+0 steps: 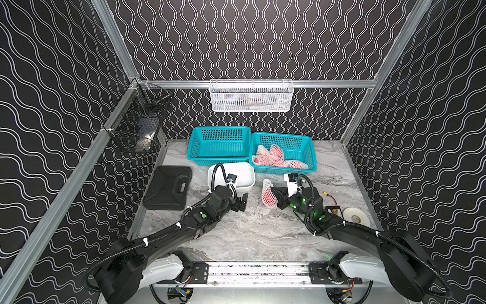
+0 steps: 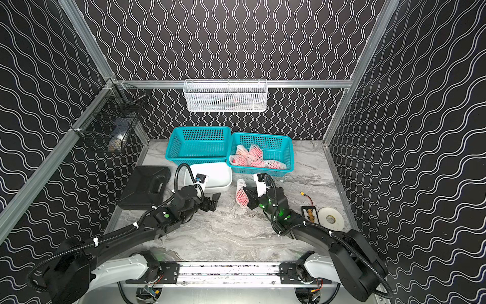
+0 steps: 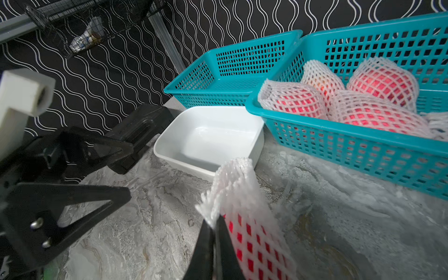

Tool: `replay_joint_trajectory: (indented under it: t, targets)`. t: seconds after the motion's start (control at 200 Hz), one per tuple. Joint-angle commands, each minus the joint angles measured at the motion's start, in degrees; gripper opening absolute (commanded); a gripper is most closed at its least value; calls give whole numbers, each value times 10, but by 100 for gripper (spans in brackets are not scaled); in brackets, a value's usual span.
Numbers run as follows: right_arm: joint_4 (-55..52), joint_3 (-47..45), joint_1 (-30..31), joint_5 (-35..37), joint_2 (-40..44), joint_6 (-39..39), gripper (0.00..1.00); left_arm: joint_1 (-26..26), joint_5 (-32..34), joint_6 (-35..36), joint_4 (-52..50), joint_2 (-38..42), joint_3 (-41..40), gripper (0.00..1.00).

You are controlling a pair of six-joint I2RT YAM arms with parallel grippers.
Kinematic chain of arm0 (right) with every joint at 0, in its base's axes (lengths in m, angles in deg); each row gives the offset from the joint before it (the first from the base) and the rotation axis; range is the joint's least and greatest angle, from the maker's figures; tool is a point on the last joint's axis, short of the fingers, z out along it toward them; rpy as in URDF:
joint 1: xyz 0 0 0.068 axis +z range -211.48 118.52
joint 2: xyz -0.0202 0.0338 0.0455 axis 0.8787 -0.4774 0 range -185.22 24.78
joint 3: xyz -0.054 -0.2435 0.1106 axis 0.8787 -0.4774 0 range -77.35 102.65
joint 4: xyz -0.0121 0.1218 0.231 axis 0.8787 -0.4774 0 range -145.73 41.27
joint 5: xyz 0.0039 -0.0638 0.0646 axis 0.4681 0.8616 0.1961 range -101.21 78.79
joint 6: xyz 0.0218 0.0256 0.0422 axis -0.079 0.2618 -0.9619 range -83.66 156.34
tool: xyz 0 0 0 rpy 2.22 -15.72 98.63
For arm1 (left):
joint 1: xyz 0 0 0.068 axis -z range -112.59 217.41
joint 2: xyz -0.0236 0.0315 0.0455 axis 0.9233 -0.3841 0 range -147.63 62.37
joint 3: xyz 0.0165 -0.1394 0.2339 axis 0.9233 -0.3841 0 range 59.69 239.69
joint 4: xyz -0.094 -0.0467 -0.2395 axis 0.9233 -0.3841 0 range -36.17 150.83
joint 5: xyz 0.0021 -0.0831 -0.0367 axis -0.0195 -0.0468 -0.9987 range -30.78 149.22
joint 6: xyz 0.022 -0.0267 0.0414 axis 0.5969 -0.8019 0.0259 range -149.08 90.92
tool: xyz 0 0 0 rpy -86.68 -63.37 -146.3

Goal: Remove foam nets from apples
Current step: Remove the foam net from the apple.

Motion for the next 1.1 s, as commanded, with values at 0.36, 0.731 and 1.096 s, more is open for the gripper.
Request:
replay_joint_trajectory:
  t: [0.36,0.731,1.096]
  targets:
    - [294,-42,8,12,-171,-4,8,0,25,2,39,-11,-17,100]
    - [54,-44,17,80,-10,8,82,-1,26,4,34,-11,-16,100]
    - [-282,92,5,107,31,-62,100,0,17,-10,30,-11,-21,100]
